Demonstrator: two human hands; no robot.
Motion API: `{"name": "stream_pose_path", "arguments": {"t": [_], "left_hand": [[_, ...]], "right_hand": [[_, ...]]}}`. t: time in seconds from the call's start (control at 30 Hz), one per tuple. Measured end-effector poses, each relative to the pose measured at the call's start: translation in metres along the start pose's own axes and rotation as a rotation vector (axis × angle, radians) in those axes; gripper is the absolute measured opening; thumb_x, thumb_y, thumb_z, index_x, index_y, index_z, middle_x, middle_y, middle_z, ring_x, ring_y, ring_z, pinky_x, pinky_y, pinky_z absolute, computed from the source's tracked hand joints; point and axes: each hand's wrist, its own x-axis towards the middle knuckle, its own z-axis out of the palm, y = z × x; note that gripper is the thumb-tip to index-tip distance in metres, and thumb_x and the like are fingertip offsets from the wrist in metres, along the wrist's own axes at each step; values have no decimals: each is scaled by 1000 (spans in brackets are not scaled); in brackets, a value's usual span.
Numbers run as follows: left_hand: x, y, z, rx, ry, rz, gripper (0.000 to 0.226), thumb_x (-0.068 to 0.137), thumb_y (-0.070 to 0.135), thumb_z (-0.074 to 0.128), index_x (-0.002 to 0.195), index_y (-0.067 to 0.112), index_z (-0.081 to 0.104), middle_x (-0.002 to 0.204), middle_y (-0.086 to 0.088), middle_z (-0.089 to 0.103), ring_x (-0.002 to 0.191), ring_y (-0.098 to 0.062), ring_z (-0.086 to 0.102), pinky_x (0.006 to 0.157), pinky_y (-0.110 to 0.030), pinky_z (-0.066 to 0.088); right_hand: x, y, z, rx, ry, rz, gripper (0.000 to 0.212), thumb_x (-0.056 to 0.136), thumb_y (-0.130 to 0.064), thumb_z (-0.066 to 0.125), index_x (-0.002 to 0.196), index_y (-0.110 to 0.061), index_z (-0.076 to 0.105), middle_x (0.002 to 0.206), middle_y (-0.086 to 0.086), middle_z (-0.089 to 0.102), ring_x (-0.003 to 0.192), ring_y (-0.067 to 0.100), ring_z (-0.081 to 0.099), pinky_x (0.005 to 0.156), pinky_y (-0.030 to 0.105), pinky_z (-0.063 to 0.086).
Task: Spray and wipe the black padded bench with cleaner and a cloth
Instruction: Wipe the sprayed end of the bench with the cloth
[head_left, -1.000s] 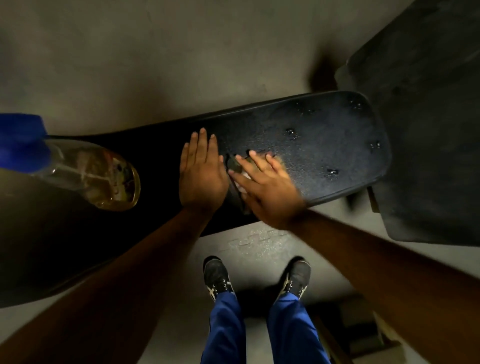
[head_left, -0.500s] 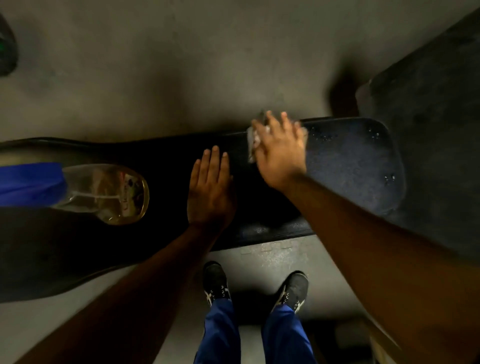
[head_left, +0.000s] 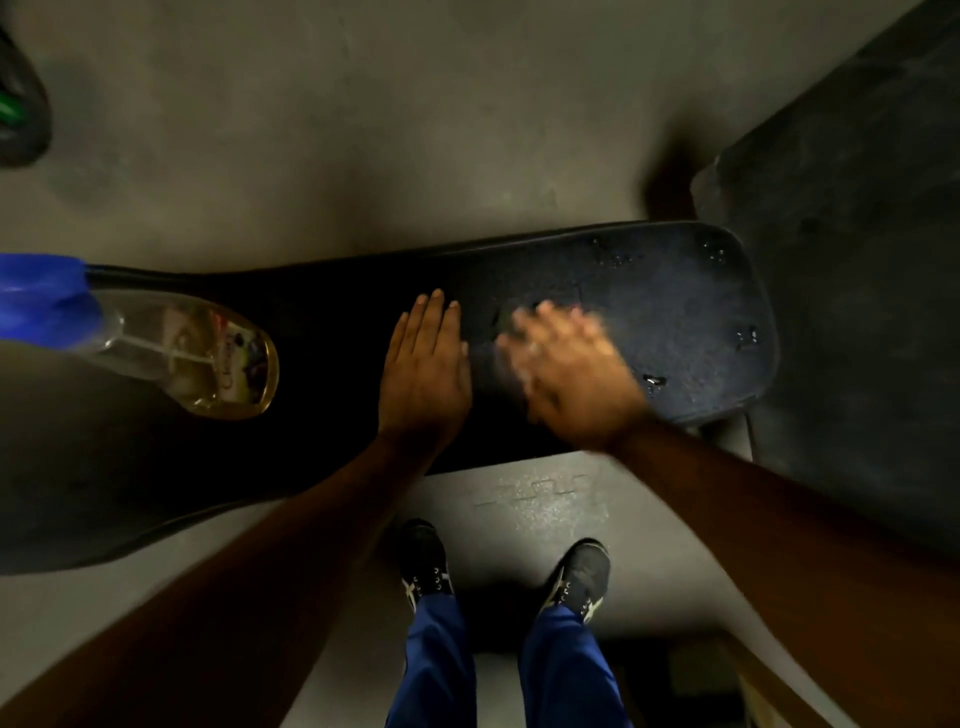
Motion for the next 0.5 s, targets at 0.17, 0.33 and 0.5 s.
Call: {"name": "stream_pose_path", "arguments": {"t": [0.17, 0.33, 0.5], "left_hand": [[7, 24, 7, -89, 65, -86, 46, 96, 22, 40, 132, -2, 55, 139, -23, 52, 133, -35, 47, 113, -47, 34], [32, 42, 23, -110, 67, -127, 46, 97, 25, 38, 132, 1, 56, 141, -20, 52, 135, -34, 45, 114, -44, 32], [41, 54, 31, -40, 9, -148, 49, 96, 25, 37, 136, 2, 53, 146, -20, 46, 139, -35, 39, 116, -46, 27]], "right_hand": [[-40, -46, 10, 40, -14, 168, 56, 100, -42, 35, 154, -29, 33, 166, 6, 24, 154, 32, 16, 121, 60, 17], [-26, 31, -12, 25, -22, 318, 57, 99, -42, 26, 155, -31, 31, 166, 4, 22, 154, 30, 15, 124, 57, 12], [-50, 7, 3, 19, -96, -104, 51, 100, -40, 40, 149, -29, 40, 165, 4, 26, 154, 30, 17, 124, 56, 10]]}}
